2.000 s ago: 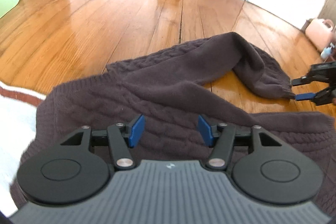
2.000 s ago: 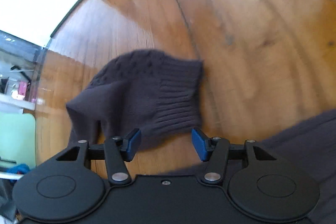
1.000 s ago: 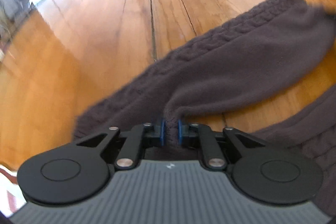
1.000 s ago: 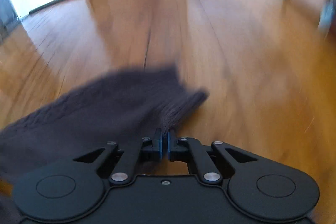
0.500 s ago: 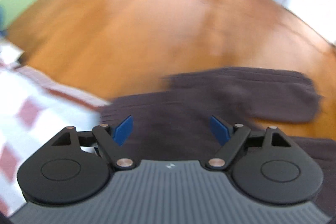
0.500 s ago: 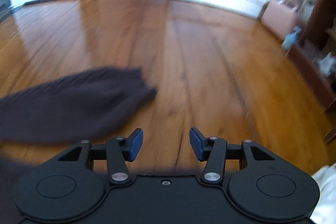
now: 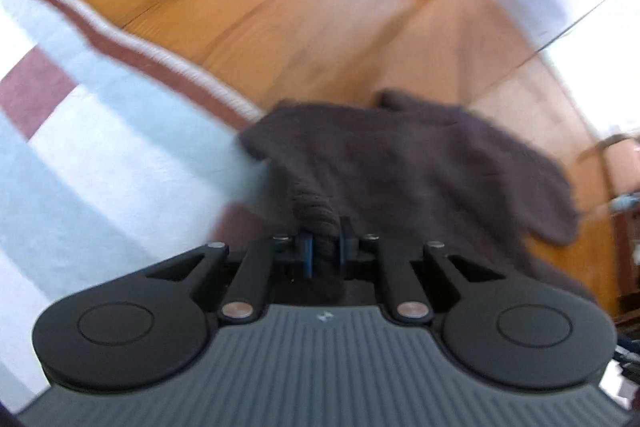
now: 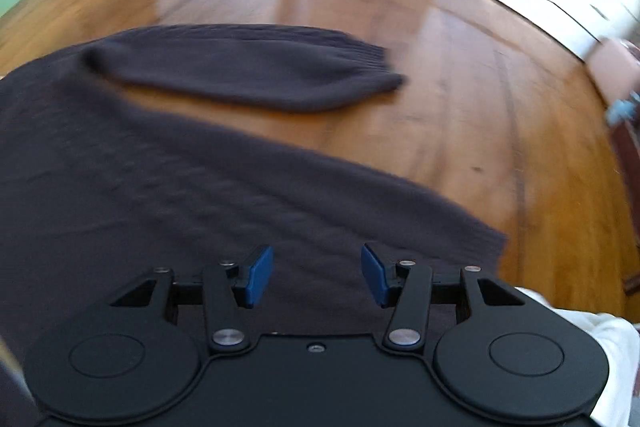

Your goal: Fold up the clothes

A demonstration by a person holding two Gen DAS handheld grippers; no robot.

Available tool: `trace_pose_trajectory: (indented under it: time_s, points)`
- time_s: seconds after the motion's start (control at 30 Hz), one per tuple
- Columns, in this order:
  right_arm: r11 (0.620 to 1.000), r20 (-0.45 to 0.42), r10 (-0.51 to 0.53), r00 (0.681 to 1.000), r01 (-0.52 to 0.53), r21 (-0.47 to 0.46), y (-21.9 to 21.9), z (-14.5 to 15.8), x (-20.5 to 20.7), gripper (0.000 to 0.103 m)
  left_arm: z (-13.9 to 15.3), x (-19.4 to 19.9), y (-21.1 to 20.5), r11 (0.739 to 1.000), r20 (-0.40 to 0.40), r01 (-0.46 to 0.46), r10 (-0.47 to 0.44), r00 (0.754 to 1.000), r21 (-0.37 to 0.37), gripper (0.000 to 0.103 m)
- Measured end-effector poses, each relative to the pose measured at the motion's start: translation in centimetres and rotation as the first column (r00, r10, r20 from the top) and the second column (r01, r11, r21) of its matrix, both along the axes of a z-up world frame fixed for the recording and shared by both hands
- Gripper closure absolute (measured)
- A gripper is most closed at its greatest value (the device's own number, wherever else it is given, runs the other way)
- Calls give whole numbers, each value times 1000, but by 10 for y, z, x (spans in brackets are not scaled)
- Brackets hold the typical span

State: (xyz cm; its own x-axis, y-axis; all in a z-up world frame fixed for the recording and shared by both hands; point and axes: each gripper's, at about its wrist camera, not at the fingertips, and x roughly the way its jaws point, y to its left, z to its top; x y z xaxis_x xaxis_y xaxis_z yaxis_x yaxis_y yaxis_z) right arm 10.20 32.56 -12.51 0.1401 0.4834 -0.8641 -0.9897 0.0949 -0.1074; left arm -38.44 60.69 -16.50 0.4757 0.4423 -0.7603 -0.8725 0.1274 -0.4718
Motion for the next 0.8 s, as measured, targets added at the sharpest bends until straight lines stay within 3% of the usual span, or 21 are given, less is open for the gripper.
trace_pose_trajectory:
  time_s: [0.1, 0.2, 0.23, 0.33, 0.47, 0.6, 0.7, 0.8]
  points:
    - [996, -73, 87, 994, -84, 35, 0, 4, -36, 48, 18, 24, -20, 992, 20, 86, -88, 996, 94, 92]
    - [980, -151, 192, 970, -181, 79, 1, 5, -79, 48, 20, 70, -46, 969, 37, 239, -242, 970, 66, 82]
    - [974, -162, 219, 962, -208, 85, 1, 4, -94, 48, 22, 72, -54, 965, 30, 253, -256, 966, 70, 73]
    - [960, -179, 278, 944, -266, 88, -4, -3, -132, 48, 30, 77, -79, 952, 8, 295, -297, 955, 80, 70]
    - [957, -220, 289, 932, -278, 82, -15, -11, -156, 48, 41, 83, -111, 932, -22, 351, -350, 936, 92, 51]
    - [970, -308, 243, 920, -224, 97, -19, -13, -157, 48, 52, 46, -111, 952, -31, 262, -260, 965, 156, 45]
    - [979, -376, 201, 905, -180, 91, -16, -17, -157, 48, 38, 46, -104, 917, -59, 379, -374, 926, 124, 45]
    - [986, -357, 167, 919, -152, 71, -15, -23, -156, 48, 23, 70, -111, 862, -140, 496, -481, 866, 107, 45]
